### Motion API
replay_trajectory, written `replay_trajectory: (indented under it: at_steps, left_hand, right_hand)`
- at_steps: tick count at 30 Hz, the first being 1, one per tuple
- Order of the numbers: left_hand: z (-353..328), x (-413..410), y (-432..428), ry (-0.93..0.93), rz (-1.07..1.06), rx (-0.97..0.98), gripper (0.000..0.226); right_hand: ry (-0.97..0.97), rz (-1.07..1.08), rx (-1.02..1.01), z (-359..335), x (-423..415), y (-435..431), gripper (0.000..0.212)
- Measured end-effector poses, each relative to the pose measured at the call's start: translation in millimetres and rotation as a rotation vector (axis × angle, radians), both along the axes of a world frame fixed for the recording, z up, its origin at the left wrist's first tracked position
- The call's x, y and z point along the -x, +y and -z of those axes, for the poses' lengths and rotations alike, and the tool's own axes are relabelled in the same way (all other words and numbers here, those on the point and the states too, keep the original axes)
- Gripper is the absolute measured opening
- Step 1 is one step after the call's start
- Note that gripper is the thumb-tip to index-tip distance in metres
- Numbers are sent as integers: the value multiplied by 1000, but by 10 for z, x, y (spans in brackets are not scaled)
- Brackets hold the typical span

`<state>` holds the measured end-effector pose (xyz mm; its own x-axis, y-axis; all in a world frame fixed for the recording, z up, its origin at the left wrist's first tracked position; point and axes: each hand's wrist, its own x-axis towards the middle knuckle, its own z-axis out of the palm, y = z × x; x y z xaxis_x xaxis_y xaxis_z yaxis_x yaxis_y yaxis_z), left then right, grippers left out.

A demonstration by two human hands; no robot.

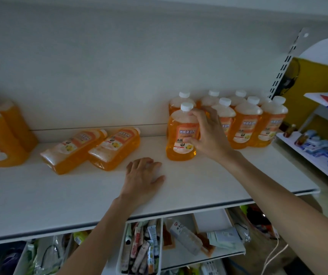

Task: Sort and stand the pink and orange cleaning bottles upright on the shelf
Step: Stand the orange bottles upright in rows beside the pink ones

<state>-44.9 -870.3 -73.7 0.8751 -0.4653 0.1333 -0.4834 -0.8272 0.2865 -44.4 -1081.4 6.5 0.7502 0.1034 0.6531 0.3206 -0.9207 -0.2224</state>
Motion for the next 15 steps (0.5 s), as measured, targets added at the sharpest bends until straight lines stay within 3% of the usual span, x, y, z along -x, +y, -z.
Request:
replay_trajectory:
  at_steps: [3, 12, 15]
  left_hand:
    - [5, -11, 14, 12, -1, 33, 64]
    - [18, -10, 18, 1, 7, 77, 62]
    - [12, 5, 24, 2, 11, 93, 74]
  right_hand:
    - [-48, 53, 92, 10, -65, -41, 75]
    - [80, 181, 152, -63, -182, -104, 74]
    - [93, 243, 193, -43, -235, -110, 76]
